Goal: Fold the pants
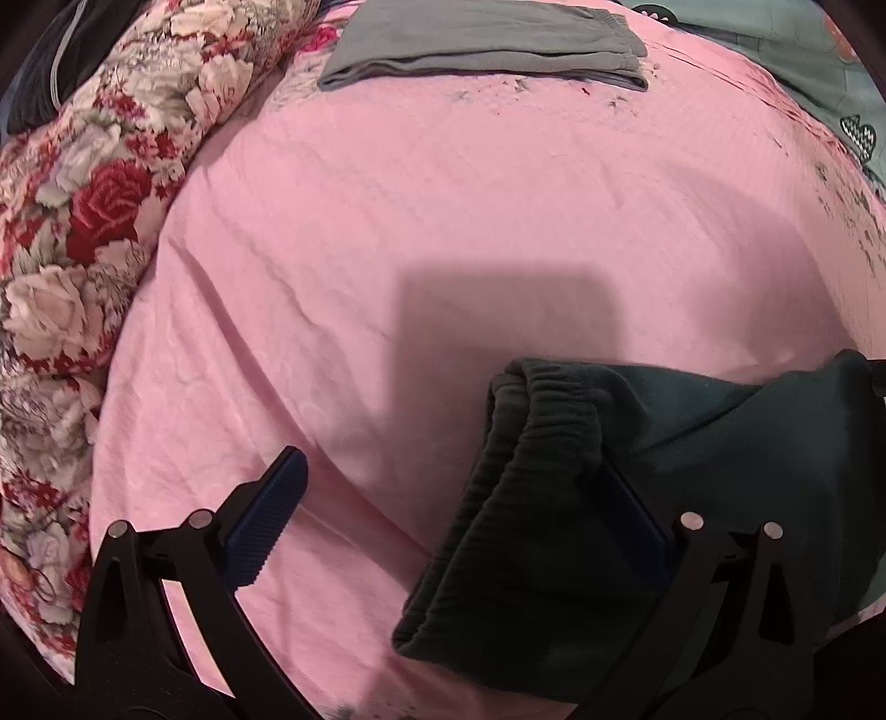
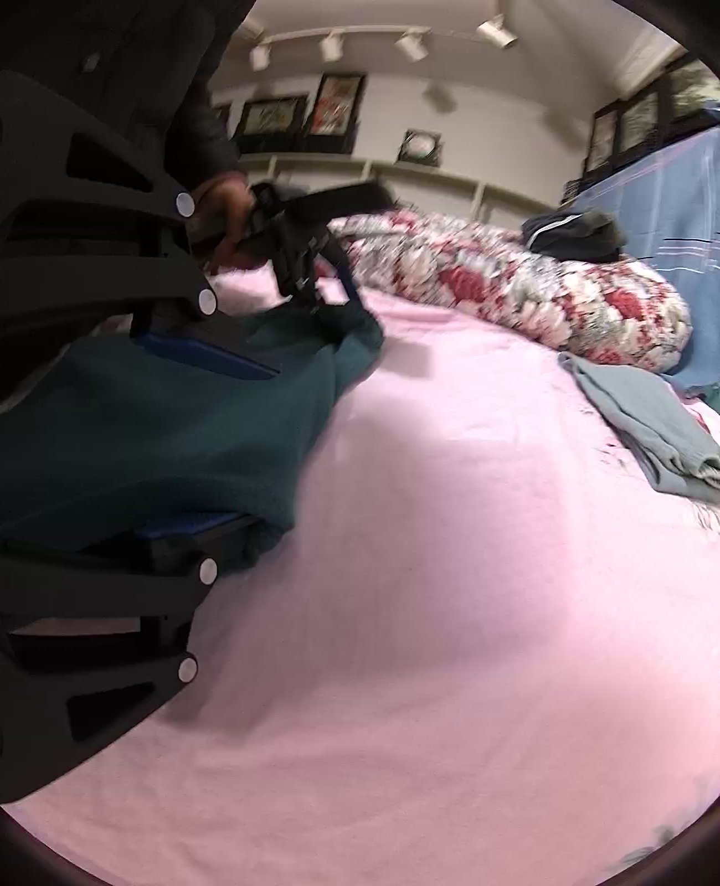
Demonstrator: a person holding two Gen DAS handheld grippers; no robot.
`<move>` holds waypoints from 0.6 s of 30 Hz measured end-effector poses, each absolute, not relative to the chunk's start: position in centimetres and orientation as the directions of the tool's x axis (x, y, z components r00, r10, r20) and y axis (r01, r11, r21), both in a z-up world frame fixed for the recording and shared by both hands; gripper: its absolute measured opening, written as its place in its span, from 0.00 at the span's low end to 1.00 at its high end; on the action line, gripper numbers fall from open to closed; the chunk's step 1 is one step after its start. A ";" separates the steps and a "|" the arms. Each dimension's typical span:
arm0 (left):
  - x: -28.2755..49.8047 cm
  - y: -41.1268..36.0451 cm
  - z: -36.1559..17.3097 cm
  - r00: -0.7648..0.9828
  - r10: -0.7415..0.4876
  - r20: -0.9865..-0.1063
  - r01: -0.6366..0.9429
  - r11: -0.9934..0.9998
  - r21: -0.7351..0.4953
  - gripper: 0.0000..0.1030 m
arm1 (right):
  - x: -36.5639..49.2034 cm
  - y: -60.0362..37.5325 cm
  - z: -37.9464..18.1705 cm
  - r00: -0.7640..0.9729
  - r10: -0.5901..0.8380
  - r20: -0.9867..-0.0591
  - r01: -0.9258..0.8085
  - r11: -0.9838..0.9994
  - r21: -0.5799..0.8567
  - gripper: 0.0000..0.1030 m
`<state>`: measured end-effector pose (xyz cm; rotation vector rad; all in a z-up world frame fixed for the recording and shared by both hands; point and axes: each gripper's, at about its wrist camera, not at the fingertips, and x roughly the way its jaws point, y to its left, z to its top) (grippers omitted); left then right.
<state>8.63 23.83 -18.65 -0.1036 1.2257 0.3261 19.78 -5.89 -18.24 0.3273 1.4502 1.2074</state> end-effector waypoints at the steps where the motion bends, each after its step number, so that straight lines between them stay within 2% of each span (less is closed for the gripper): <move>1: 8.6 23.9 -18.4 0.302 0.196 -0.933 -0.291 0.951 0.106 0.98 | 19.7 -6.1 -17.9 -0.294 0.763 -0.576 -0.422 0.437 0.795 0.43; 7: 7.3 24.9 -16.0 0.350 0.232 -0.907 -0.296 0.947 0.128 0.98 | 18.3 -9.1 -14.7 -0.136 0.720 -0.680 -0.484 0.551 0.680 0.45; 13: 5.0 25.5 -14.6 0.394 0.213 -0.894 -0.341 0.937 0.073 0.98 | 14.8 -3.6 -10.9 -0.112 0.761 -0.639 -0.600 0.461 0.653 0.45; 18: 2.7 27.8 -13.4 0.427 0.237 -0.873 -0.393 0.918 0.057 0.98 | 10.7 5.1 -10.9 -0.170 0.758 -0.630 -0.715 0.345 0.609 0.45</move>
